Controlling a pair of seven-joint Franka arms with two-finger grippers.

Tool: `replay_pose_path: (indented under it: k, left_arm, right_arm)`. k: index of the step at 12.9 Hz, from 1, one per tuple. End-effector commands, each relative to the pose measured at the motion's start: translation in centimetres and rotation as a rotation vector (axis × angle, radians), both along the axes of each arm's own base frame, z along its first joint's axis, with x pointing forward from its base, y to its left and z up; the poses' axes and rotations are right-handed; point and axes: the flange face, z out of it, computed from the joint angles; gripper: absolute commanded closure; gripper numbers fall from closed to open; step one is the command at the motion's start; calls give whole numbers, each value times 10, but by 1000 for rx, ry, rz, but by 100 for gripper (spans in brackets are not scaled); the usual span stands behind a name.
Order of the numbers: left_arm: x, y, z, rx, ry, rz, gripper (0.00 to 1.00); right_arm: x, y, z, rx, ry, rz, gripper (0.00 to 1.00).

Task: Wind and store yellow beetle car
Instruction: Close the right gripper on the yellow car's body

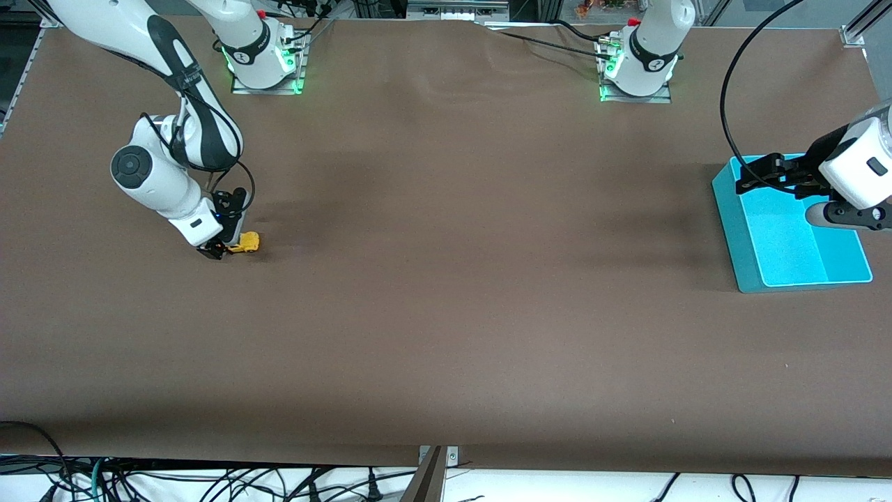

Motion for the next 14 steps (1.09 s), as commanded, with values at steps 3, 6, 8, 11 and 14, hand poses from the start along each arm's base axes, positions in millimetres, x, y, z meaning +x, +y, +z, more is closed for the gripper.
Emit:
replay_pose_path:
  k: [3,6,8,11,14]
  left_arm:
    - [-1,-2,3,-17,0,8,0]
    - [-1,-2,3,-17,0,6,0]
    - [-1,-2,3,-17,0,6,0]
    - [-1,-2,3,-17,0,6,0]
    - [-1,-2,3,-19,0,6,0]
  right_arm:
    - [-7,-3,-6,-1,-32,41,28]
    - [-6,-3,-6,-1,-33,43,46]
    - [-6,-3,-5,-1,-35,43,61]
    - [-4,2,-1,0,-42,54,76]
    - [3,31,13,16,-68,102,75]
